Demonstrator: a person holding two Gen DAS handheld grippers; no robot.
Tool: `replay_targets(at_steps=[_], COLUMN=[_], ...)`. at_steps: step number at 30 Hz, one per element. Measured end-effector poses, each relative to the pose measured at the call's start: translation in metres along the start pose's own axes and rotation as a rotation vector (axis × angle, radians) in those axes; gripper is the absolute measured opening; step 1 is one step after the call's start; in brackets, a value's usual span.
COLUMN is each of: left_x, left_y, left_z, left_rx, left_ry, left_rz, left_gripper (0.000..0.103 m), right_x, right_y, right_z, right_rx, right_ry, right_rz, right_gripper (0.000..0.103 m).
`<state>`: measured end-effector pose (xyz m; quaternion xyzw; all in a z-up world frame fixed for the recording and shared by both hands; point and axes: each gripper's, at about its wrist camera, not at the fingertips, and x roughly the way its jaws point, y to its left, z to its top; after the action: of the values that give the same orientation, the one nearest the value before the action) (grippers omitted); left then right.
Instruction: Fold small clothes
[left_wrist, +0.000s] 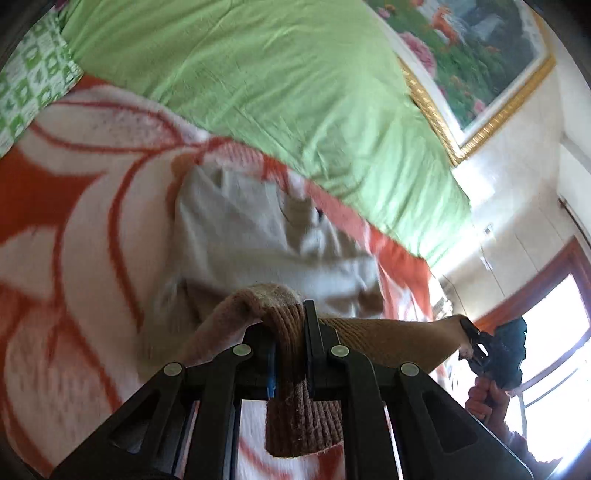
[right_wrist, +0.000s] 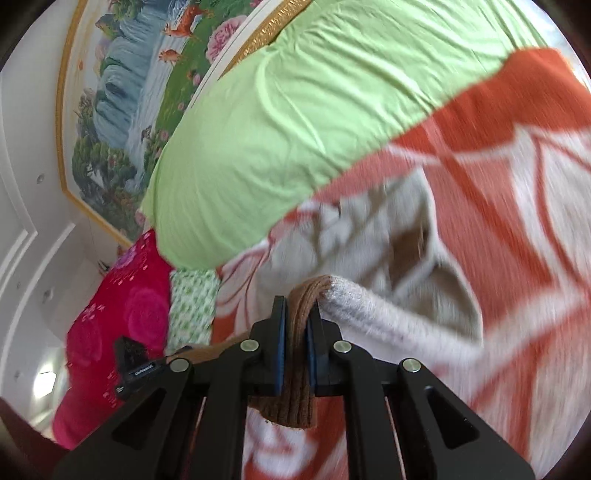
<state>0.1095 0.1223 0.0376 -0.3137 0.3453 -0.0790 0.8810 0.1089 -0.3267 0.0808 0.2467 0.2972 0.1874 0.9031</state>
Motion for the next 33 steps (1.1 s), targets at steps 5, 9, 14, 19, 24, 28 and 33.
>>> replay_targets(at_steps=[5, 9, 14, 19, 24, 28, 33], left_x=[0.065, 0.114, 0.171, 0.204, 0.209, 0.189, 0.146], left_y=[0.021, 0.033, 0.050, 0.066, 0.076, 0.063, 0.037], left_z=[0.056, 0.084, 0.106, 0.105, 0.104, 0.104, 0.092], left_rx=[-0.054, -0.076, -0.086, -0.092, -0.127, -0.100, -0.048], left_ry=[0.002, 0.016, 0.052, 0.097, 0.102, 0.066, -0.020], left_rz=[0.052, 0.099, 0.178, 0.220, 0.211, 0.226, 0.240], left_gripper=[0.010, 0.010, 0.010, 0.011, 0.018, 0.032, 0.044], right_x=[0.059, 0.102, 0.150, 0.183, 0.195, 0.178, 0.139], right_y=[-0.019, -0.035, -0.067, -0.098, -0.120, -0.115, -0.093], right_z=[0.051, 0.077, 0.099, 0.106, 0.109, 0.116, 0.120], right_rx=[0.006, 0.004, 0.010, 0.037, 0.114, 0.114, 0.031], right_ry=[-0.016, 0.001, 0.048, 0.104, 0.145, 0.096, -0.015], right_rz=[-0.058, -0.097, -0.178, -0.263, -0.270, -0.244, -0.230], right_gripper=[0.010, 0.010, 0.010, 0.011, 0.017, 0.038, 0.065])
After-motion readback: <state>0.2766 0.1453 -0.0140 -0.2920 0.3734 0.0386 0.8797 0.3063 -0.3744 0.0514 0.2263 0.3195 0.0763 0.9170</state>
